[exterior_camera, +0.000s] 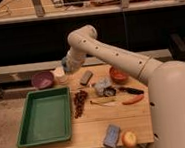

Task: Stack cups on top of each other

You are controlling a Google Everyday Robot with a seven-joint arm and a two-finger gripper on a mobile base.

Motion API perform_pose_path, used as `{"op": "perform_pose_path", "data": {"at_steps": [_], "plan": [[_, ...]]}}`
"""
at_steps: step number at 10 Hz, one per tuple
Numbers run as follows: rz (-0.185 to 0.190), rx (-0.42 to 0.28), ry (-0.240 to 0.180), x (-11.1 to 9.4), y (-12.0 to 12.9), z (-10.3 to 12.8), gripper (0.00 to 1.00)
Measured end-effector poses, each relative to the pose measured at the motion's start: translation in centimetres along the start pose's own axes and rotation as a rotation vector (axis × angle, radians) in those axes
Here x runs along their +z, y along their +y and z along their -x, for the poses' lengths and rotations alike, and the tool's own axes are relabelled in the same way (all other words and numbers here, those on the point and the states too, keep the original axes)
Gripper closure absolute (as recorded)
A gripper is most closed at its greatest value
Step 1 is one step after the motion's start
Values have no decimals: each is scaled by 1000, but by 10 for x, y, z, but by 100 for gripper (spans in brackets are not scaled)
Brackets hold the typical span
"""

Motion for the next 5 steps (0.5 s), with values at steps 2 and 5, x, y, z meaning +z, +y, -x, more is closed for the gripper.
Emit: {"op": "perform_pose_path", "data": {"at_steps": [2,5], "plan": [[-92,-13,2,3,-21,-19,100],[-146,-21,-16,7,-31,-30,100]]}}
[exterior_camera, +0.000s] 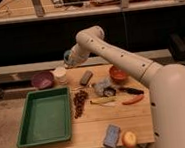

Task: Stack cups on top of each other

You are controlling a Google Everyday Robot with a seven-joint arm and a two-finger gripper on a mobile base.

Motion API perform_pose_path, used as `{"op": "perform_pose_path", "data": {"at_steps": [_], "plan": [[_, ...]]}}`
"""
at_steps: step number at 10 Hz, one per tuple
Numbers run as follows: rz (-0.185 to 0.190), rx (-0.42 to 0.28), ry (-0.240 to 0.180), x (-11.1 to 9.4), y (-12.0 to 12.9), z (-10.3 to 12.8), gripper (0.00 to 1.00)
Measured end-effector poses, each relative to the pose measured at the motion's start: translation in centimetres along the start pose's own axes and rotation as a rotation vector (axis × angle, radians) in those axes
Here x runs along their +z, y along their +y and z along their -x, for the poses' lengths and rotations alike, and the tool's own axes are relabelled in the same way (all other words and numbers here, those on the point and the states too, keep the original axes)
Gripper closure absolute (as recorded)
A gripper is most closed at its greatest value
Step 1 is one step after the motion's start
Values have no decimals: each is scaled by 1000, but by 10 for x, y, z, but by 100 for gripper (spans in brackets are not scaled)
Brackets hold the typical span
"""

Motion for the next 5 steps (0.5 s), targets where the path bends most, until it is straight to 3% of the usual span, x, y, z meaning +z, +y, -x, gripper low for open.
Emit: {"op": "perform_pose_path", "data": {"at_steps": [5], "plan": [[2,-37,-62,11,-16,9,100]]}}
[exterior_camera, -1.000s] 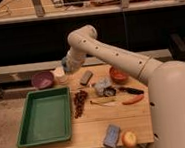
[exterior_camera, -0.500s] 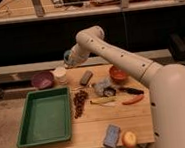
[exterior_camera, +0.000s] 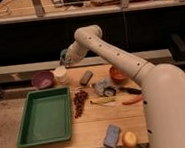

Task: Stack cups on top of each other

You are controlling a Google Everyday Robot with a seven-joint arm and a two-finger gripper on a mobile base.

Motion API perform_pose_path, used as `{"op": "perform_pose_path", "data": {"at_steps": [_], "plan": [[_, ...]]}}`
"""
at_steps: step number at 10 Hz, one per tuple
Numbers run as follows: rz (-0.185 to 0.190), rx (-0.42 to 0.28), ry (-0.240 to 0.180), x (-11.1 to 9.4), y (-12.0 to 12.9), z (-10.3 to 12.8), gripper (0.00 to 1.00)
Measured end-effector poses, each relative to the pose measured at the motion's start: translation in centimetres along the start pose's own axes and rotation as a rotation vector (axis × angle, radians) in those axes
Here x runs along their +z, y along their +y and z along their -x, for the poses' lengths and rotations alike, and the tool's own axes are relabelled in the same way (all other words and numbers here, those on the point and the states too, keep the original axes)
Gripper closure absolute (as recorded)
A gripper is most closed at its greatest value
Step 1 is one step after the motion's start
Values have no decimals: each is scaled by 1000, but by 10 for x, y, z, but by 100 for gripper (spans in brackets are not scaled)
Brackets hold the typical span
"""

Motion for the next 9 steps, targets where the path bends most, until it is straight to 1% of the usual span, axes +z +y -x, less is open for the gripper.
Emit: {"op": "perform_pose_path", "data": {"at_steps": [2,4,7,9], "plan": [[25,-1,-29,12,-1,-2,100],[45,-11,-52,26,-3,1,100],[63,-25,-67,38,-5,1,100],[69,-39,-69,46,-8,5,100]]}}
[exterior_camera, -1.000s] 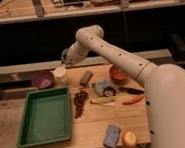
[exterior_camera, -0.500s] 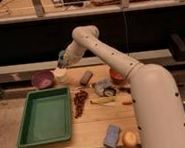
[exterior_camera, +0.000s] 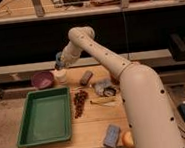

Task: Stack cups on top of each other

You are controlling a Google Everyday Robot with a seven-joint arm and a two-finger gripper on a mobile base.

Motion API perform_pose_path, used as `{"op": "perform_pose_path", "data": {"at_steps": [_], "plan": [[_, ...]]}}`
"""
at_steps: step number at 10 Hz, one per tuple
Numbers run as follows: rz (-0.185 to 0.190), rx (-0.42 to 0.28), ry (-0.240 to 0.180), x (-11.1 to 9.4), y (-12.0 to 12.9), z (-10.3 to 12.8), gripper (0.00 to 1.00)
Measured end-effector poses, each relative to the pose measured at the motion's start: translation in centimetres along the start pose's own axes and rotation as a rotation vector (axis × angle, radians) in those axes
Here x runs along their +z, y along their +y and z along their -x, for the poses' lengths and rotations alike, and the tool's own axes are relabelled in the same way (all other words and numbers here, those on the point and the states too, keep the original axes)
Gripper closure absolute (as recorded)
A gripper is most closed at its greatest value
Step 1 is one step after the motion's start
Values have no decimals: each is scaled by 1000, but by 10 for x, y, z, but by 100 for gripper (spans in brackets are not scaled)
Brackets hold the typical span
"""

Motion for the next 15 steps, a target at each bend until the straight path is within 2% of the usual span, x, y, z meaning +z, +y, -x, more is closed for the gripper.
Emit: {"op": "perform_pose_path", "data": {"at_steps": [2,15], "plan": [[0,-5,9,3,0,-3,100],[78,-47,36,30,4,-6,100]]}}
